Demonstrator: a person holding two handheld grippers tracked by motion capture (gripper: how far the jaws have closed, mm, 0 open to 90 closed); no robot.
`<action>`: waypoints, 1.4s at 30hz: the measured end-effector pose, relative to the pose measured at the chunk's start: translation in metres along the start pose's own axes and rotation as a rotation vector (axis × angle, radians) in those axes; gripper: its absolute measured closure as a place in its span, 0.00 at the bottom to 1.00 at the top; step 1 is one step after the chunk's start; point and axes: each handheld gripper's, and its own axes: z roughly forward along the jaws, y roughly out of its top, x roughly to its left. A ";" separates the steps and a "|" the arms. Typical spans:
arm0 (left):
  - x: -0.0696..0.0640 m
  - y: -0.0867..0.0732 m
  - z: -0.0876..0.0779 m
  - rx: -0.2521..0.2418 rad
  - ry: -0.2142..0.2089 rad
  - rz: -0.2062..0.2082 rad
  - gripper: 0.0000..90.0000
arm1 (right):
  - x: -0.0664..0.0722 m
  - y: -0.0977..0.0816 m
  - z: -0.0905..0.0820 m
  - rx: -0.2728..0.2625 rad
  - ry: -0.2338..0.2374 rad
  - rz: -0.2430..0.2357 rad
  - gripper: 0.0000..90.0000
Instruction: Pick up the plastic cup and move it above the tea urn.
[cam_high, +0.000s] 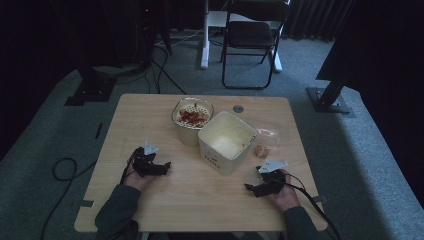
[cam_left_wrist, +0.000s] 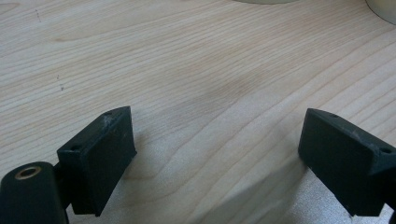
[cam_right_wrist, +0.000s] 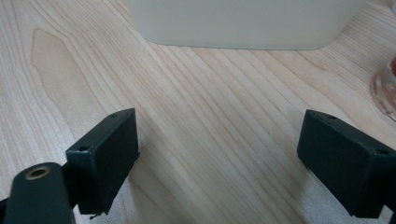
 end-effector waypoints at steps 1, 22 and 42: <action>0.000 0.000 0.000 0.000 0.000 0.000 0.12 | 0.000 0.000 0.000 0.000 -0.003 0.004 0.14; 0.000 0.000 0.000 0.000 0.000 0.000 0.12 | -0.005 0.001 -0.024 0.028 -0.284 0.118 0.56; 0.000 0.000 0.000 0.000 0.000 0.000 0.12 | -0.057 0.017 -0.067 -0.074 -0.529 0.304 0.64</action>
